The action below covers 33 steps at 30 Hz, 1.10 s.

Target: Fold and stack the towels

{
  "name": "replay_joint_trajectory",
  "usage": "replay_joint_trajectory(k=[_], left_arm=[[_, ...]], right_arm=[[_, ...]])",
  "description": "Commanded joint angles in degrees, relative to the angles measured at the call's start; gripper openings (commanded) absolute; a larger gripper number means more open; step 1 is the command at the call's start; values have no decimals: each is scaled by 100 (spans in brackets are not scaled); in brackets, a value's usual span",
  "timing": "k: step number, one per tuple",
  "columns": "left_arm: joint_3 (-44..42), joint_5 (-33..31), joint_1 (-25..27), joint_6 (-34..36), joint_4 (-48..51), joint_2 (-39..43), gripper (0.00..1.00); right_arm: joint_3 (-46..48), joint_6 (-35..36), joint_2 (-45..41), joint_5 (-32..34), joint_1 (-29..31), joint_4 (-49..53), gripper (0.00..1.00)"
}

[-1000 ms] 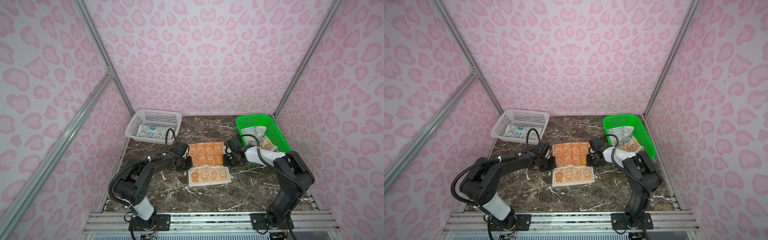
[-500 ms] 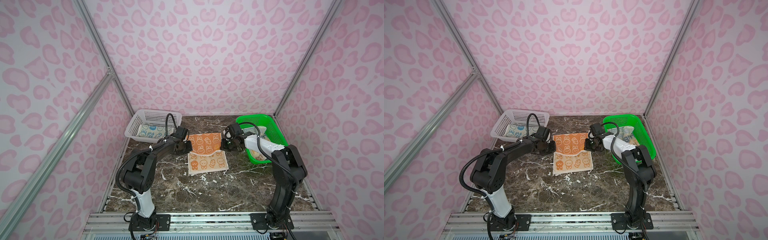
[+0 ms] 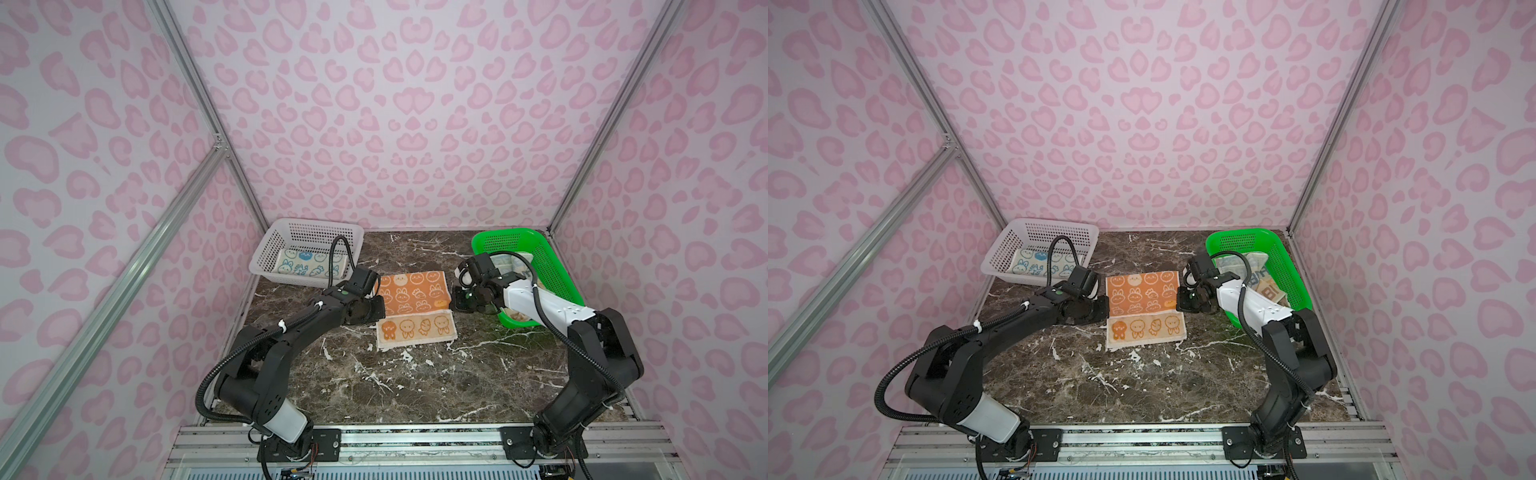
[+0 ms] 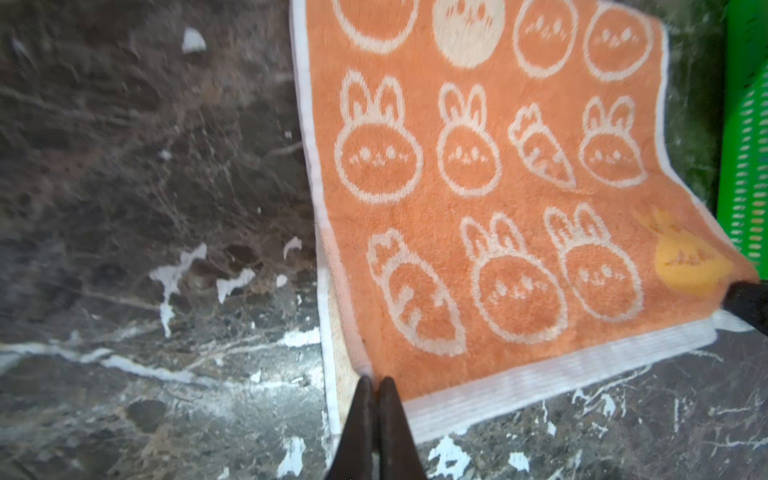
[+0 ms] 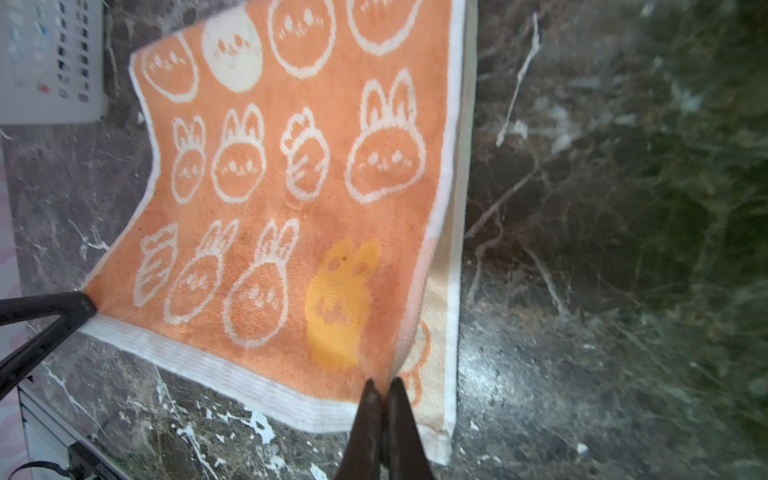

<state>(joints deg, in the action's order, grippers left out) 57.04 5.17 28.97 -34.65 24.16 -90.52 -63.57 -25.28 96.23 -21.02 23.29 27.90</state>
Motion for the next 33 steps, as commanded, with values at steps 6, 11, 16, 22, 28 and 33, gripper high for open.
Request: replay_joint_trajectory(k=[6, 11, 16, 22, 28, 33], left_arm=[[-773, -67, 287, -405, -595, -141, 3], [-709, -192, 320, -368, -607, -477, 3], [-345, -287, 129, -151, -412, -670, 3], [367, -368, -286, 177, 119, -691, 3], [621, -198, -199, 145, 227, -524, 3], [418, -266, -138, 73, 247, -201, 3]], right_arm=[[1065, -155, 174, -107, 167, -784, 0], [1178, -237, 372, -157, 167, -1045, 0], [796, -268, 581, -288, 154, -975, 0], [77, -168, 466, -238, 88, -475, 0], [-193, -93, 162, -157, 62, -146, 0], [-15, -32, -63, -122, 56, -95, 0]])
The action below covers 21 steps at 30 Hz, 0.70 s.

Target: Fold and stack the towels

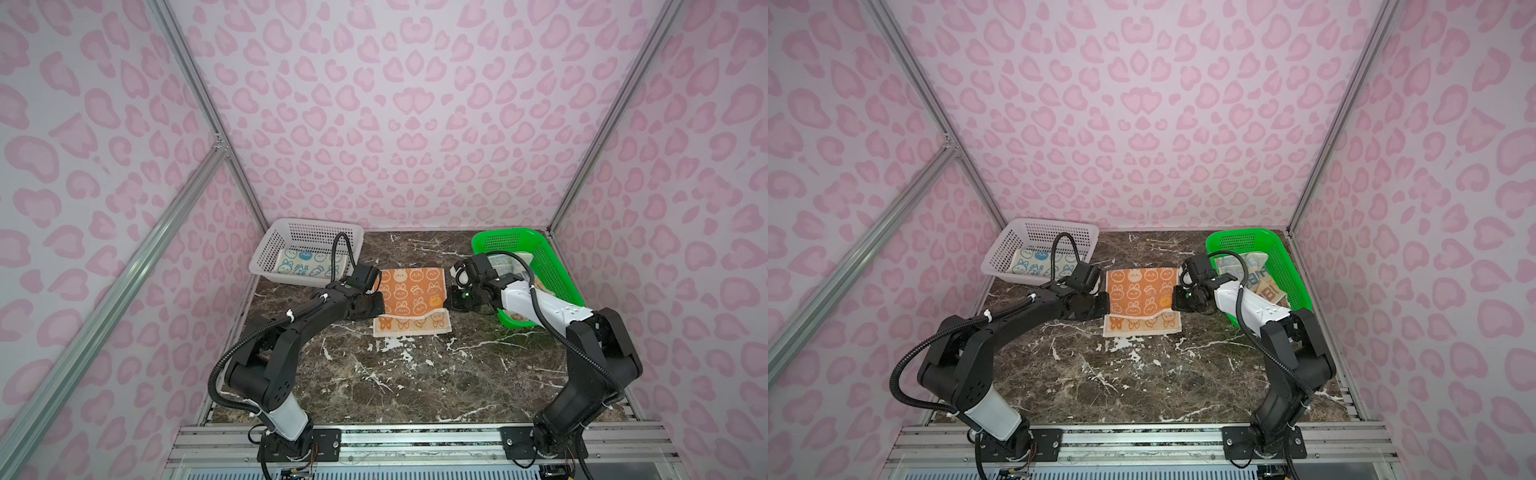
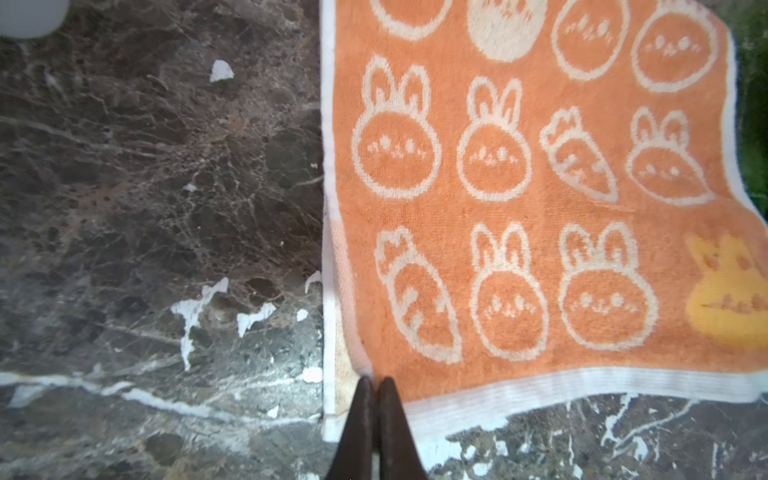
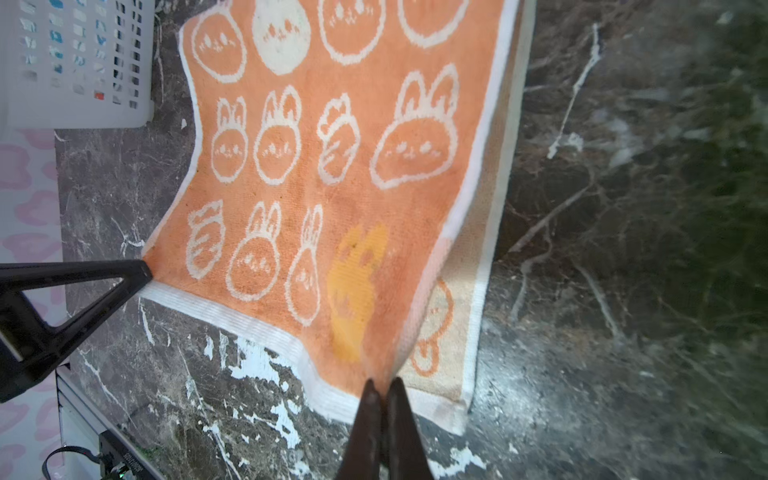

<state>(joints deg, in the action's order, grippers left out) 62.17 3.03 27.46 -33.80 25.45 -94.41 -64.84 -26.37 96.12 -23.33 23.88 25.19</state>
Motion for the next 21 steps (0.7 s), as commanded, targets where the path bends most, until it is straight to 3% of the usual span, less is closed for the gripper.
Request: replay_joint_trajectory(k=[1, 9, 21], left_arm=[[-169, -67, 21, -38, 109, 265, 3], [-713, -178, 209, -205, -13, 660, 3], [-982, -101, 435, -320, -403, 192, 3]], right_arm=[[169, 81, -74, 110, 3, 163, 0], [755, -40, -207, 33, 45, -175, 0], [1008, -66, 139, 83, 98, -464, 0]])
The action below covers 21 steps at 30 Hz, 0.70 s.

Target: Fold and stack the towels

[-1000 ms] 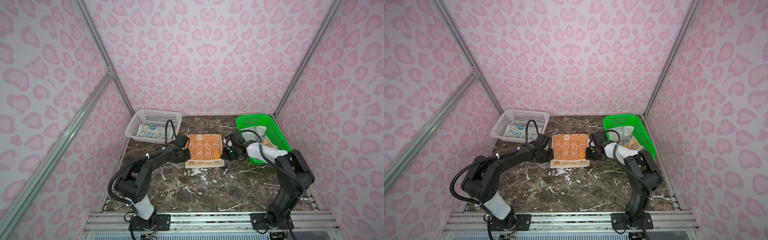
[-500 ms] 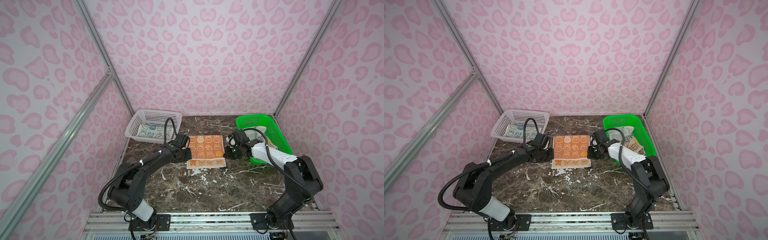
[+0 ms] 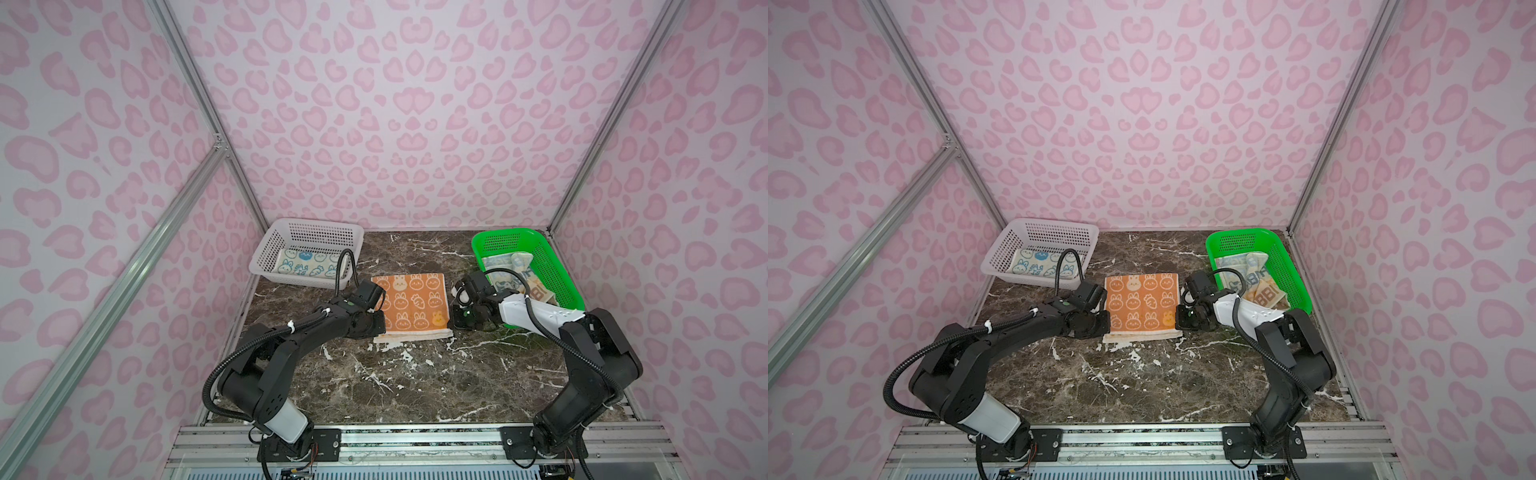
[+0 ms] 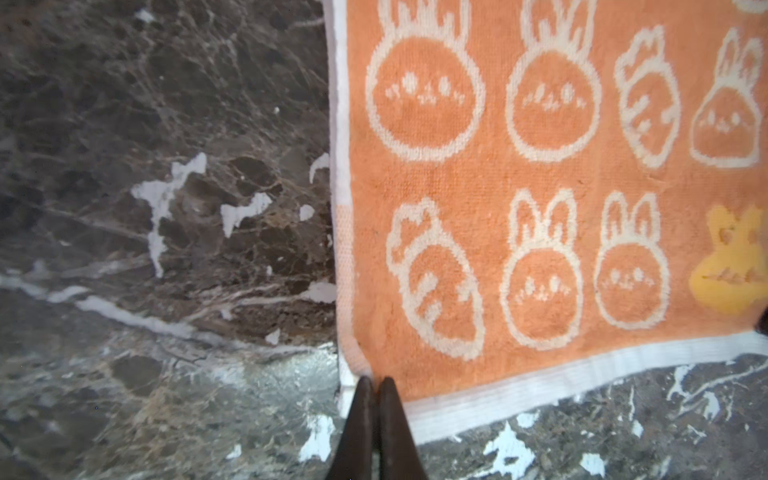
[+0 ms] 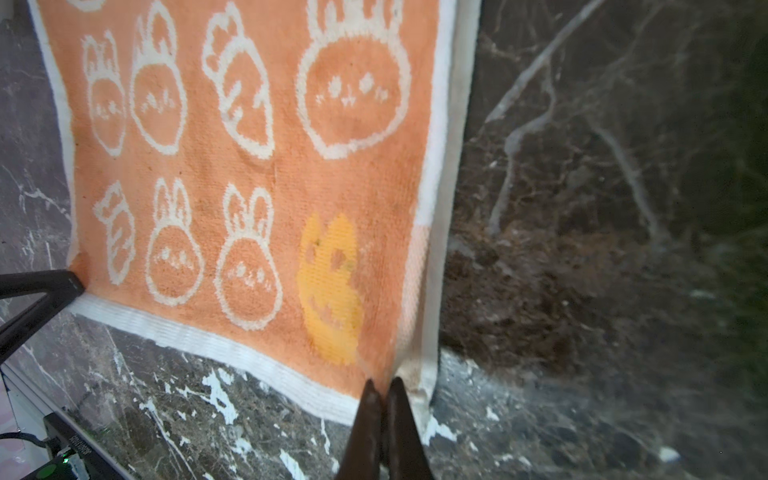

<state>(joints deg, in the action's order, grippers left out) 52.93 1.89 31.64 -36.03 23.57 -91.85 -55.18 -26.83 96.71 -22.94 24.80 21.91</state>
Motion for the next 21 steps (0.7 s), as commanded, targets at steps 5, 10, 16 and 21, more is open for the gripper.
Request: replay_joint_trajectory(k=[5, 10, 16, 21], left_arm=[[-106, 49, 29, -88, -266, -148, 3], [-147, -117, 27, -23, -149, -89, 3], [-170, -167, 27, 26, -4, 105, 3], [148, -336, 27, 146, 387, 470, 3]], right_arm=[[105, -16, 180, 61, 8, -239, 0], [139, -9, 251, 88, -3, -279, 0], [131, -2, 208, 49, -2, -260, 0], [-59, 53, -225, 182, -3, 84, 0]])
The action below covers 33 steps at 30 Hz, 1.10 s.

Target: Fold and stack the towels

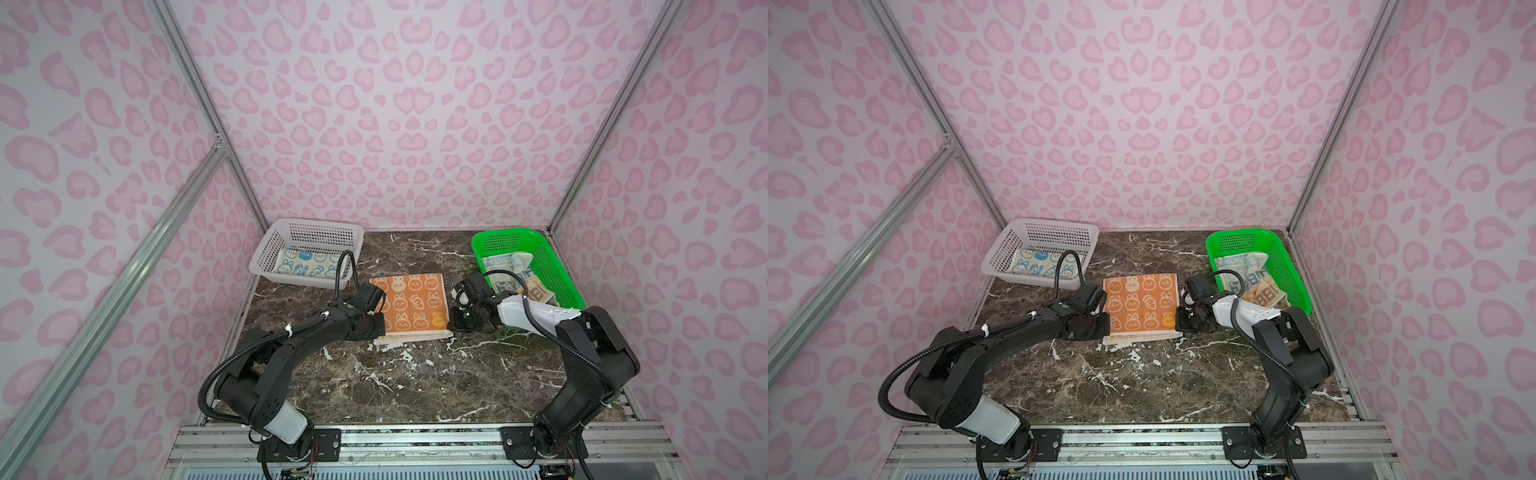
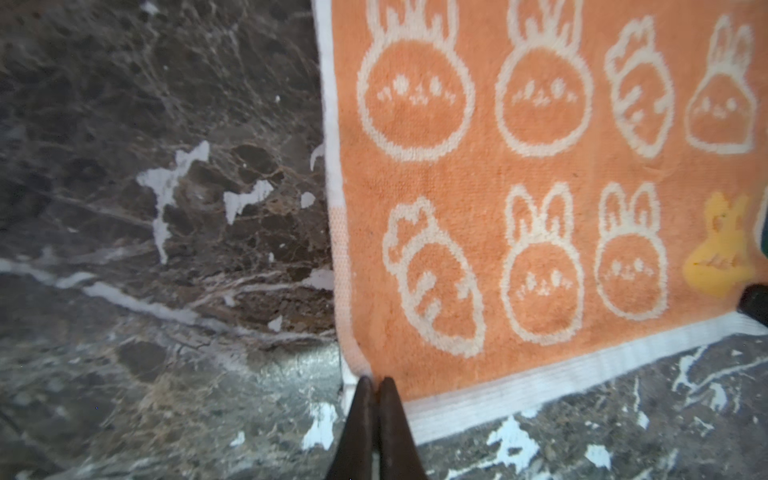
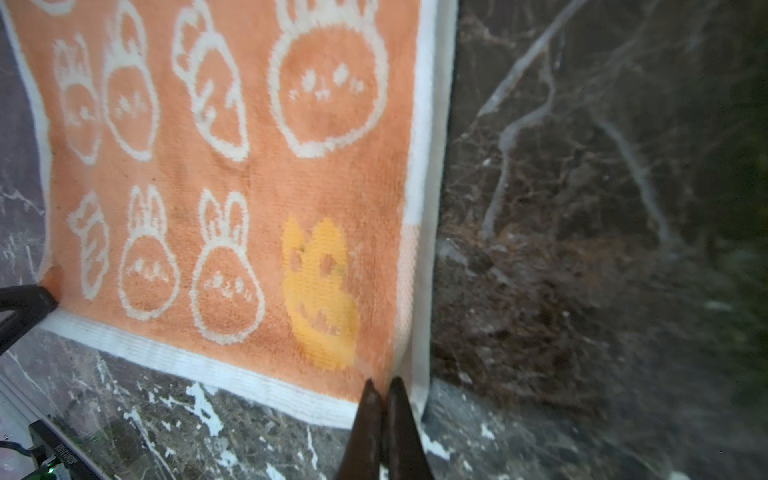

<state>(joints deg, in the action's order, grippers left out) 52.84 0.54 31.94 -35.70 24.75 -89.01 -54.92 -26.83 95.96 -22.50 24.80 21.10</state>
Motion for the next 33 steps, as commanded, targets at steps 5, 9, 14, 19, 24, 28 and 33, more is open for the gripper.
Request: replay_joint_trajectory(k=[5, 9, 14, 19, 24, 28, 33], left_arm=[[149, -168, -4, 73, 299, 468, 3], [-118, -54, 4, -26, 133, 503, 3], [-451, 41, 58, -129, -105, 416, 3], [-568, 163, 88, -163, -266, 264, 3], [-591, 240, 167, -209, -375, 201, 3], [-633, 237, 215, -216, -397, 200, 3], [-656, 161, 233, -218, -278, 383, 3]], right_arm=[[-124, 88, -399, 223, -1, 318, 0], [38, 62, -214, 149, -1, 131, 0], [202, 1, 66, 97, 41, -145, 0], [236, -11, 210, 81, 41, -235, 0], [206, -5, 273, 97, 43, -230, 0], [185, -5, 309, 106, 36, -225, 0], [184, -8, 142, 106, 40, -151, 0]])
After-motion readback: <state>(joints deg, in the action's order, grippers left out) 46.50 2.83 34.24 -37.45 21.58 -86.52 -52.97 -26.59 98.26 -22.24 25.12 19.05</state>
